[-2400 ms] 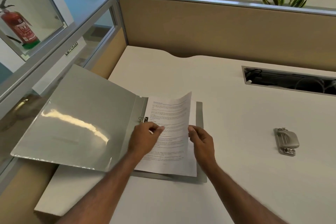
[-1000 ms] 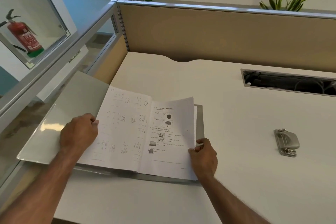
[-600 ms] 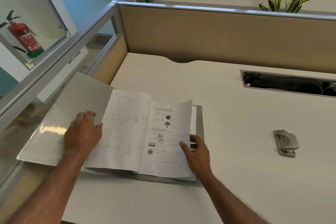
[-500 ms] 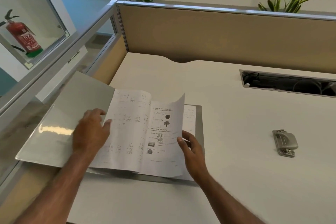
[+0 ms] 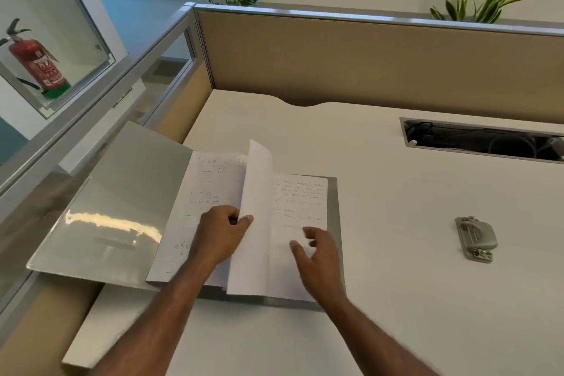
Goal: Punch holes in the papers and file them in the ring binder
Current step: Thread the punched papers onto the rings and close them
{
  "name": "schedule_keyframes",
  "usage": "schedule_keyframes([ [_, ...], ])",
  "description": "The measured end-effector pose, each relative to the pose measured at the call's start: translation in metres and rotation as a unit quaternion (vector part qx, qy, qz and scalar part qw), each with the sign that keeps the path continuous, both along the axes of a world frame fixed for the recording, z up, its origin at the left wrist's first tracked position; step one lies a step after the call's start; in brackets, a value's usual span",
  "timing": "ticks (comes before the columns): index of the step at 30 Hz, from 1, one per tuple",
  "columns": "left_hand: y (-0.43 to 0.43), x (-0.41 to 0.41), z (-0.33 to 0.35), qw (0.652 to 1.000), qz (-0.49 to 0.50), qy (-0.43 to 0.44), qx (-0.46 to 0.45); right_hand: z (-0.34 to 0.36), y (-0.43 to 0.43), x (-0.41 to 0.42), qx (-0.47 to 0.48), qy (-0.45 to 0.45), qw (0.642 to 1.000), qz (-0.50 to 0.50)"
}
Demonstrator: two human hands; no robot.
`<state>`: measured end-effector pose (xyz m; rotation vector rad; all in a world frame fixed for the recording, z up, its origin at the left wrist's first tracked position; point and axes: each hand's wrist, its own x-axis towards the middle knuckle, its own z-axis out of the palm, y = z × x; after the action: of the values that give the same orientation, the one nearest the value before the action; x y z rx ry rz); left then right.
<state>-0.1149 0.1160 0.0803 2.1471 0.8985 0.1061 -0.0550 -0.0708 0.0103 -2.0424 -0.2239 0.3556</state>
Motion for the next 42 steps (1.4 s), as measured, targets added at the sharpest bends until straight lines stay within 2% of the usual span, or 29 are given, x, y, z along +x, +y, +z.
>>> schedule_keyframes([
  [2,0.017,-0.006,0.003,1.000,0.016,-0.004,0.008,-0.009,-0.013,0.010,-0.078,0.017,0.996,-0.039],
  [6,0.057,-0.022,0.010,0.996,0.045,0.004,0.074,-0.016,-0.025,0.020,-0.151,0.075,0.985,-0.029],
  [15,0.109,-0.048,0.009,0.971,0.065,0.072,0.218,-0.013,-0.013,0.019,-0.282,0.046,0.958,-0.008],
  [20,0.108,-0.050,0.004,0.949,0.065,0.068,0.300,-0.014,-0.014,0.017,-0.242,0.047,0.969,-0.028],
  [27,0.110,-0.052,0.001,0.951,0.067,0.051,0.298,-0.017,-0.019,0.017,-0.197,0.055,0.978,-0.039],
  [31,0.102,-0.051,-0.002,0.932,0.049,0.036,0.358,-0.017,-0.021,0.022,-0.155,0.066,0.984,-0.058],
  [33,0.088,-0.044,-0.002,0.945,0.027,-0.003,0.325,-0.014,-0.021,0.023,-0.115,0.057,0.989,-0.067],
  [37,0.036,-0.019,-0.002,0.993,-0.008,-0.065,0.096,-0.004,-0.015,0.020,0.022,0.053,0.995,-0.086],
  [40,-0.006,0.002,-0.010,0.996,-0.051,-0.061,-0.035,0.006,-0.008,0.015,0.139,0.077,0.983,-0.092],
  [42,-0.029,0.014,-0.016,0.994,-0.074,-0.045,-0.070,0.011,-0.003,0.011,0.179,0.075,0.979,-0.065],
])
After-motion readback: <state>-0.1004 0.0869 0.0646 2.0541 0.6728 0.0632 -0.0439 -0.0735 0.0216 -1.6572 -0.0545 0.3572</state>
